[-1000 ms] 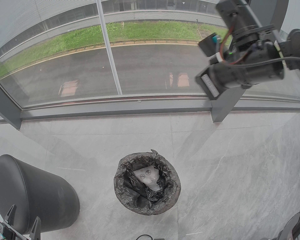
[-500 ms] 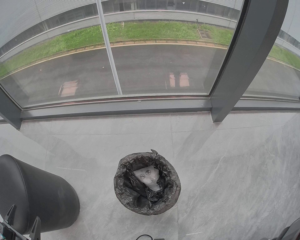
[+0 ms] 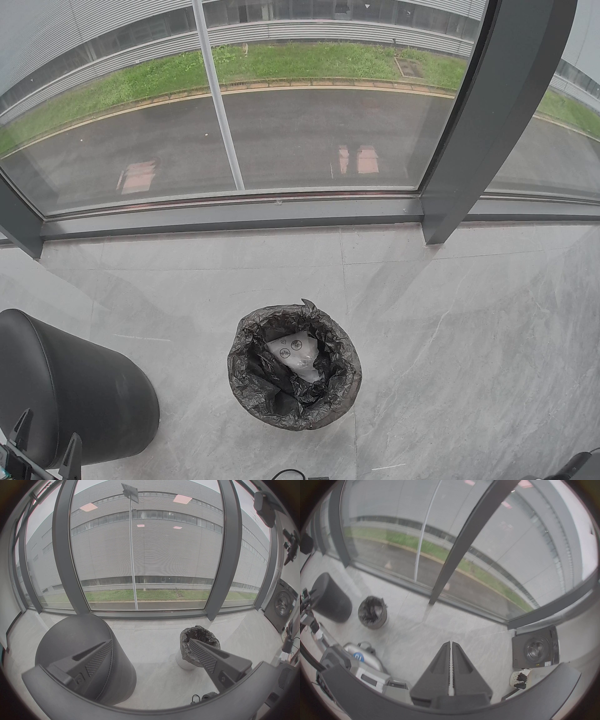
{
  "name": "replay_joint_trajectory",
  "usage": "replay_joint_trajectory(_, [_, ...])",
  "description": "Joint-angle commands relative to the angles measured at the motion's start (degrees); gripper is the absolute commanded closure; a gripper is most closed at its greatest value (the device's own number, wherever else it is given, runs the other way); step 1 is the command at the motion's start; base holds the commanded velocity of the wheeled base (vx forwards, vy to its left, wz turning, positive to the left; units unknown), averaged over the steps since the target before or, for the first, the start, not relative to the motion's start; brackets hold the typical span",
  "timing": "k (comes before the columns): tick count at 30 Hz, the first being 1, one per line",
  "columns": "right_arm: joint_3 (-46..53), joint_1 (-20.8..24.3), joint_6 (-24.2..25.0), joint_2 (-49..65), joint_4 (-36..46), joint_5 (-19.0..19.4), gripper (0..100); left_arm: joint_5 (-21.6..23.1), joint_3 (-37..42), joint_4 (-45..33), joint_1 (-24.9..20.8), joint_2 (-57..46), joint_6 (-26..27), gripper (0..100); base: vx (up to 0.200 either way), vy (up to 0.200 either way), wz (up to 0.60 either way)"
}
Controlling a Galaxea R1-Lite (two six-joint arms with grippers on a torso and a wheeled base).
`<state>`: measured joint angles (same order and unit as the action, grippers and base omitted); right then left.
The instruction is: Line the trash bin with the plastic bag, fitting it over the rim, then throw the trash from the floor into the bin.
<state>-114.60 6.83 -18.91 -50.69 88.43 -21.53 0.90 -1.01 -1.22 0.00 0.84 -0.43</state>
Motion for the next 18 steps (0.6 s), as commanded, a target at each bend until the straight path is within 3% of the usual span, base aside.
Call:
replay_joint_trajectory(1, [0.01, -7.71, 0.01, 24.5, -6.6, 1.14, 100, -0.02, 0.75, -0.01, 0.0, -0.75, -0.01, 0, 0.0, 0.0, 0.0])
replay_joint_trajectory(3, [0.01, -8.15, 0.01, 27.49, -9.42, 1.75, 100, -0.02, 0.66, -0.01, 0.0, -0.75, -0.01, 0, 0.0, 0.0, 0.0])
replay_joint_trajectory(8, [29.53, -8.58, 0.36, 41.02, -26.2, 2.46, 100, -0.02, 0.66, -0.01, 0.0, -0.75, -0.01, 0, 0.0, 0.0, 0.0])
replay_joint_trajectory(9, [31.2, -8.58, 0.45, 41.64, -27.26, 2.46, 100, -0.02, 0.66, -0.01, 0.0, -0.75, -0.01, 0, 0.0, 0.0, 0.0])
replay_joint_trajectory(12, [50.18, -8.76, 1.86, 46.73, -41.58, 1.84, 100, -0.02, 0.66, -0.01, 0.0, -0.75, -0.01, 0, 0.0, 0.0, 0.0])
replay_joint_trajectory(18, [72.15, -7.88, 2.03, 48.58, -58.72, 2.72, 100, -0.02, 0.66, -0.01, 0.0, -0.75, -0.01, 0, 0.0, 0.0, 0.0])
